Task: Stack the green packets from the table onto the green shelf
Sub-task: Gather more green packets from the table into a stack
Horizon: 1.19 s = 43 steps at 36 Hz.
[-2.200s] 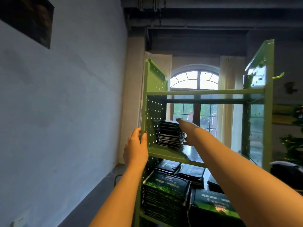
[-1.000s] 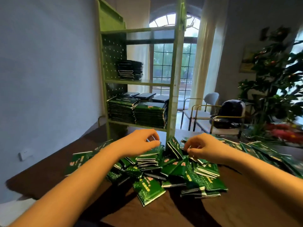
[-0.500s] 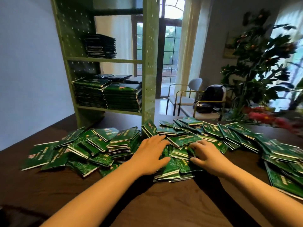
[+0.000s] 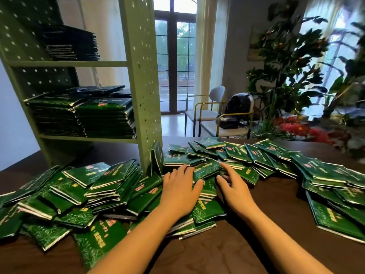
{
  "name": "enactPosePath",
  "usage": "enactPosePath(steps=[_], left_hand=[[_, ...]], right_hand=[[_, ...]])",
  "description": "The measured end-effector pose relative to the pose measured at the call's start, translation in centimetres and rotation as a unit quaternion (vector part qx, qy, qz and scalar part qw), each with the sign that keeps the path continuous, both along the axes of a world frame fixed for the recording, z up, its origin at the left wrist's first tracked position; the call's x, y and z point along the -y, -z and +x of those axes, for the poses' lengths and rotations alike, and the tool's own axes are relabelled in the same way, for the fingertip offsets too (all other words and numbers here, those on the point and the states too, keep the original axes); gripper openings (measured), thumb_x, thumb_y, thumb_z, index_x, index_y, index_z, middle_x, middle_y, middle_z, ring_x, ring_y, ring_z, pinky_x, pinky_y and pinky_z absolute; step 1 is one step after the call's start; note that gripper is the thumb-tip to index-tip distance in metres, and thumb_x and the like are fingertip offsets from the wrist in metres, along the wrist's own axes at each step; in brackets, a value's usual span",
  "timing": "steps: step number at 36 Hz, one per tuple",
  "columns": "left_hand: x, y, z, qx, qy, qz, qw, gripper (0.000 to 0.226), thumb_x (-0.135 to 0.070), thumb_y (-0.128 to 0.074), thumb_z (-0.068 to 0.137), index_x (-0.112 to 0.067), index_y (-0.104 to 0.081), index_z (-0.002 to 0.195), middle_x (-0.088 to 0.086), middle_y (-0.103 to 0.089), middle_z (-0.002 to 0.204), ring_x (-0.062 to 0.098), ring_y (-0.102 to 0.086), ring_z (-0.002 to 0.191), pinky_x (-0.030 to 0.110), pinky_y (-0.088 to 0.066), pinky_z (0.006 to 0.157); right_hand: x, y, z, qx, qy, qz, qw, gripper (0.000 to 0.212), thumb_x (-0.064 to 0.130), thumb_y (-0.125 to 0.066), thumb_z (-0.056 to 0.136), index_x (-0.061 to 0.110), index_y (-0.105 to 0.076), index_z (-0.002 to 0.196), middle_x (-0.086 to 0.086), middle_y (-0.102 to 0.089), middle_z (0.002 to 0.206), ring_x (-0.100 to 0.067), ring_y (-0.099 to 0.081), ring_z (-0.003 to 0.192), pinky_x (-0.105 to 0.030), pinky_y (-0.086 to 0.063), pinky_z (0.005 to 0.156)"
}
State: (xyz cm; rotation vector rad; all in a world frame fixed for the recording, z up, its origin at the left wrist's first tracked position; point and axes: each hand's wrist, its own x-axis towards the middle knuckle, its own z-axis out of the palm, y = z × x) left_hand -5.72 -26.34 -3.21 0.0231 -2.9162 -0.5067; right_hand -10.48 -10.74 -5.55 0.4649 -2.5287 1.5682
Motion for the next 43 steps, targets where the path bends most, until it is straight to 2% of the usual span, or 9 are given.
enactPosePath(steps=[5, 11, 13, 17, 22, 28, 35, 40, 43], left_hand=[[-1.3, 0.8, -0.1, -0.032, -0.017, 0.010, 0.999, 0.039, -0.044, -0.032, 0.102, -0.027, -0.042, 0.135, -0.003, -0.045, 0.137, 0.022, -0.043, 0.126, 0.039, -0.019, 0.113], [-1.7, 0.7, 0.9, -0.059, 0.013, 0.027, 0.998, 0.031, -0.041, -0.030, 0.103, -0.032, -0.051, 0.123, -0.009, -0.051, 0.123, 0.017, -0.049, 0.117, 0.040, -0.013, 0.115], [-1.5, 0.7, 1.3, -0.065, 0.041, 0.046, 0.996, 0.028, -0.039, -0.032, 0.102, -0.029, -0.055, 0.116, -0.010, -0.055, 0.114, 0.016, -0.051, 0.111, 0.039, -0.020, 0.113], [-1.2, 0.7, 2.1, -0.083, 0.104, 0.159, 0.978, 0.025, -0.034, -0.042, 0.100, -0.023, -0.064, 0.099, -0.007, -0.062, 0.095, 0.018, -0.056, 0.093, 0.041, -0.045, 0.088], [-1.6, 0.1, 2.7, -0.093, 0.102, 0.248, 0.959, 0.021, -0.022, -0.046, 0.099, -0.022, -0.063, 0.086, -0.001, -0.067, 0.083, 0.018, -0.063, 0.080, 0.039, -0.050, 0.076], [-1.7, -0.3, 2.4, -0.120, 0.055, 0.346, 0.929, 0.013, -0.008, -0.051, 0.097, -0.019, -0.059, 0.094, -0.003, -0.062, 0.084, 0.007, -0.053, 0.066, 0.012, -0.039, 0.053], [-1.4, 0.1, 2.0, -0.119, 0.030, 0.397, 0.910, 0.014, -0.011, -0.056, 0.096, -0.018, -0.056, 0.108, -0.007, -0.060, 0.105, -0.003, -0.055, 0.091, 0.002, -0.042, 0.069], [-1.5, 0.0, 2.1, -0.075, 0.051, 0.445, 0.891, 0.029, -0.020, -0.052, 0.098, -0.020, -0.050, 0.127, -0.004, -0.061, 0.119, 0.002, -0.059, 0.103, 0.020, -0.049, 0.091], [-1.9, -0.8, 2.7, -0.056, 0.094, 0.487, 0.867, 0.020, -0.017, -0.046, 0.100, -0.020, -0.056, 0.117, -0.011, -0.067, 0.101, -0.009, -0.064, 0.088, 0.009, -0.048, 0.077]], right_hand=[[-0.6, 0.0, -0.6, 0.037, -0.032, -0.039, 0.998, 0.044, 0.026, -0.046, 0.100, 0.028, -0.036, 0.143, 0.014, -0.040, 0.129, -0.004, -0.038, 0.125, -0.022, -0.030, 0.099], [-1.0, 0.0, -0.6, 0.016, -0.025, -0.067, 0.997, 0.023, 0.021, -0.052, 0.097, 0.023, -0.056, 0.119, 0.006, -0.058, 0.120, -0.009, -0.052, 0.115, -0.018, -0.037, 0.089], [-1.0, -0.1, -0.4, 0.010, -0.014, -0.072, 0.997, 0.020, 0.020, -0.057, 0.094, 0.019, -0.060, 0.114, 0.006, -0.062, 0.114, -0.009, -0.055, 0.109, -0.015, -0.040, 0.084], [-1.4, -0.4, 0.0, -0.005, 0.010, -0.079, 0.997, 0.017, 0.015, -0.069, 0.085, 0.017, -0.063, 0.100, 0.014, -0.060, 0.098, 0.000, -0.054, 0.094, -0.014, -0.037, 0.079], [-2.2, -0.6, 0.2, -0.039, 0.026, -0.051, 0.998, 0.021, 0.007, -0.073, 0.080, 0.015, -0.063, 0.096, 0.015, -0.058, 0.093, 0.012, -0.048, 0.087, 0.005, -0.033, 0.068], [-2.5, -1.2, 0.4, -0.069, 0.062, -0.044, 0.995, 0.025, 0.004, -0.072, 0.079, 0.019, -0.062, 0.095, 0.013, -0.061, 0.095, -0.003, -0.055, 0.090, -0.006, -0.038, 0.073], [-2.8, -2.0, 1.1, -0.127, 0.072, -0.087, 0.985, 0.032, -0.002, -0.067, 0.081, 0.025, -0.063, 0.097, 0.018, -0.063, 0.098, -0.002, -0.059, 0.096, -0.019, -0.044, 0.087], [-2.5, -2.8, 1.8, -0.106, 0.037, -0.212, 0.971, 0.032, -0.005, -0.064, 0.083, 0.024, -0.064, 0.097, 0.013, -0.065, 0.102, 0.007, -0.059, 0.095, -0.008, -0.044, 0.082], [-2.0, -3.1, 2.3, -0.090, 0.002, -0.239, 0.967, 0.035, -0.008, -0.062, 0.083, 0.023, -0.063, 0.097, 0.012, -0.065, 0.103, 0.012, -0.059, 0.094, -0.006, -0.045, 0.080]])
